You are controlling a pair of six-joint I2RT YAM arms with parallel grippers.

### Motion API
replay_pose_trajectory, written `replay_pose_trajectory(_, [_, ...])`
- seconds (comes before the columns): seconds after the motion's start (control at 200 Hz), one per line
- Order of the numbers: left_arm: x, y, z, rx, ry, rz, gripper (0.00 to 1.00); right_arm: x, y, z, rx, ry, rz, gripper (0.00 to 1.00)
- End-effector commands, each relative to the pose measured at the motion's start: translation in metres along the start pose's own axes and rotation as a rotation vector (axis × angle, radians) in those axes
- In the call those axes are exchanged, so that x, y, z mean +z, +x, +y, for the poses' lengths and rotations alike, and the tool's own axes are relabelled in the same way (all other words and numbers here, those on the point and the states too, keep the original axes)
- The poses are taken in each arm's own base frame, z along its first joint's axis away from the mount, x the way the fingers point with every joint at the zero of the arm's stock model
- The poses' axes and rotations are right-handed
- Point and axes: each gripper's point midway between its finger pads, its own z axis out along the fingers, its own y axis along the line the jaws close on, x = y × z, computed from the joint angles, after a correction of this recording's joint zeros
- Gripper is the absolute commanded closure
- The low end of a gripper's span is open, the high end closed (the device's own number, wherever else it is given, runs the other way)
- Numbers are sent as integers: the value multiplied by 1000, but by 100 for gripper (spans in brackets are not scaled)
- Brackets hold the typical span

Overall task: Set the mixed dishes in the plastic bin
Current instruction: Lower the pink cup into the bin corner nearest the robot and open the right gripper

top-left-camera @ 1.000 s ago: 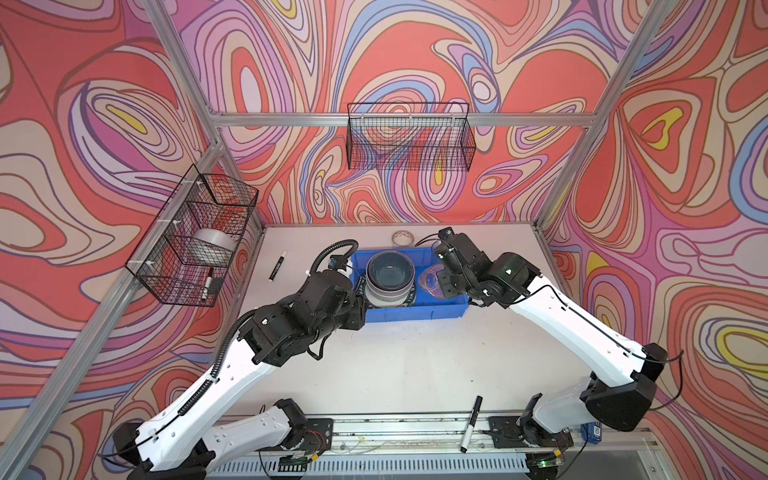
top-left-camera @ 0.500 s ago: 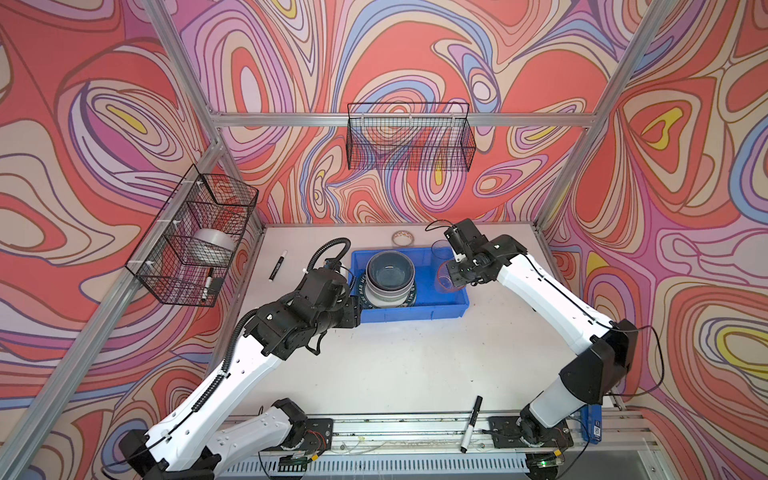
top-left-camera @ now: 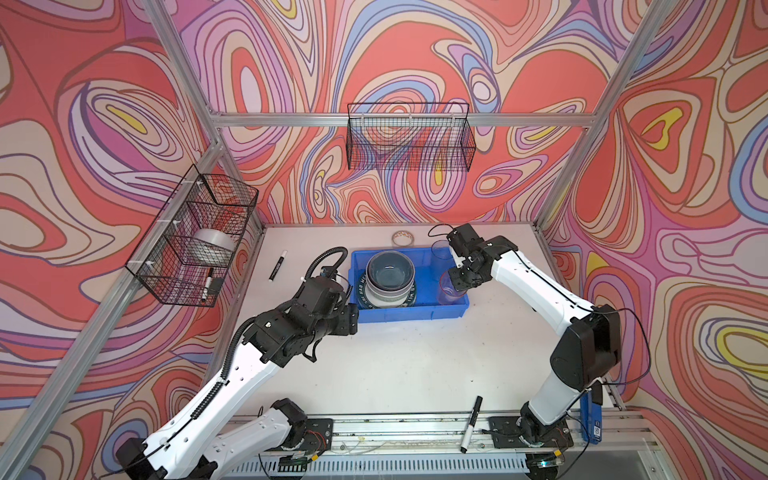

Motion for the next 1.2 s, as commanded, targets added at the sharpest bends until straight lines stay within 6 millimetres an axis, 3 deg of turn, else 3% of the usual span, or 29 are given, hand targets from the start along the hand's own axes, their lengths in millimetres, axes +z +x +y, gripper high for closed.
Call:
replay_pose_trajectory(0.0, [1, 4, 10, 8, -34, 0, 21, 15, 4, 2, 4, -26, 29, 100])
replay_pose_trajectory(0.24, [3, 8, 14, 20, -54, 7, 21, 38, 13, 0, 9, -16, 97, 100])
replay_pose_trajectory(0.716, [8, 10, 19, 35, -79, 14, 20, 52, 18, 0, 3, -4, 158, 100])
replay_pose_trajectory(0.972, [11, 11, 20, 36, -89, 19, 20, 44, 9, -1, 23, -11, 121, 79])
replay_pose_trajectory(1.197, [14, 12, 21, 35, -90, 23, 20, 30, -3, 0, 36, -31, 74, 69])
